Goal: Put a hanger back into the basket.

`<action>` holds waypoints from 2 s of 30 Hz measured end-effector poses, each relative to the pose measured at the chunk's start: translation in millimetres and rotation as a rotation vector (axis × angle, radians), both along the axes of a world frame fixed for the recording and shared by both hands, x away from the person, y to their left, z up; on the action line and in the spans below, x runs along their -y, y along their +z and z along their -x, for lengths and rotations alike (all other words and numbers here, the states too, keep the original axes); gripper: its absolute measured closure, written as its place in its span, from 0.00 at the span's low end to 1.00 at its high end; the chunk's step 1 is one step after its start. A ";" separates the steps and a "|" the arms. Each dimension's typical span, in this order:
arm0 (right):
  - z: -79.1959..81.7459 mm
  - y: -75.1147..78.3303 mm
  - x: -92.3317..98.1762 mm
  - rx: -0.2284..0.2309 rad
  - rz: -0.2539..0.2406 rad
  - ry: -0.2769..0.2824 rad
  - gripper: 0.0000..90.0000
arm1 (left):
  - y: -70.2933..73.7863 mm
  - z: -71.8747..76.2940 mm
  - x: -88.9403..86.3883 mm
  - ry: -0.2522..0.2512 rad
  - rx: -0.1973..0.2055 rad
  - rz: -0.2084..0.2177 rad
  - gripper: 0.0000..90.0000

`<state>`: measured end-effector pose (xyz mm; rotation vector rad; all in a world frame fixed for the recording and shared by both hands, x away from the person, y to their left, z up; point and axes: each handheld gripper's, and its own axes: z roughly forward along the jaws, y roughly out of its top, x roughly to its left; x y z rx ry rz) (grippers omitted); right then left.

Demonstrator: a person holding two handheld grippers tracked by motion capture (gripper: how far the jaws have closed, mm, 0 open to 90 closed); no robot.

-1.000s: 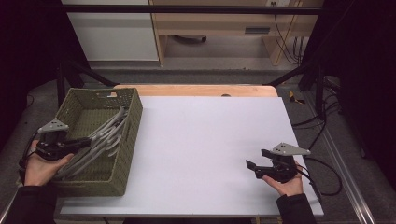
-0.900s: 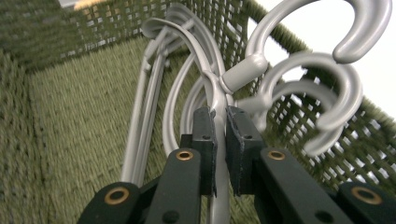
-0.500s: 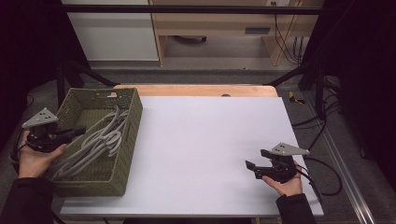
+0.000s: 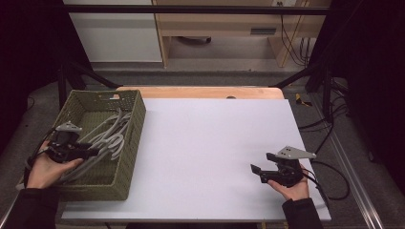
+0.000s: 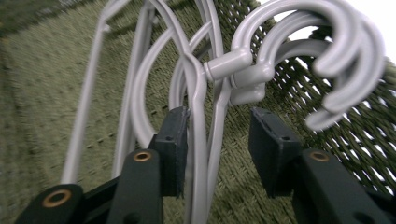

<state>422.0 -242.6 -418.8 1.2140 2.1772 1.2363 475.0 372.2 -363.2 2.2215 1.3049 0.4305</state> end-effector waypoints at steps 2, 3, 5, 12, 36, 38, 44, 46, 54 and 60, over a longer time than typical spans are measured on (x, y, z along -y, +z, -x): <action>0.2 0.3 0.9 -0.002 0.004 -0.002 0.27 | -0.2 -4.2 -0.8 0.029 -0.003 -0.016 0.84; -0.3 0.1 1.1 0.005 0.003 -0.001 0.27 | 1.0 -6.7 -4.6 0.030 -0.025 0.010 0.90; -0.2 0.3 1.4 0.004 0.004 0.002 0.27 | 0.6 -7.9 -6.3 0.017 -0.031 0.023 0.91; 0.2 1.1 2.1 0.003 0.000 0.000 0.27 | 10.0 2.6 -11.3 -0.026 0.140 0.058 0.92; -0.4 0.1 2.8 0.002 0.006 0.005 0.27 | 17.9 7.2 -27.2 -0.063 0.274 0.154 0.92; -0.6 -0.5 1.4 0.000 0.001 0.003 0.27 | 7.5 8.5 -24.0 -0.065 0.246 0.119 0.92; 0.1 0.6 1.9 0.006 0.001 0.004 0.27 | -11.7 1.8 -19.4 -0.024 0.177 0.203 1.00; 0.0 0.5 2.2 0.004 0.000 0.002 0.27 | -9.4 2.2 -19.0 -0.022 0.176 0.200 1.00; 0.8 1.8 3.5 0.008 -0.004 0.001 0.26 | 23.5 31.3 -12.4 0.005 0.348 0.221 0.72; 1.5 2.9 4.7 0.021 -0.010 -0.003 0.25 | 32.8 55.9 -5.0 -0.015 0.420 0.287 0.52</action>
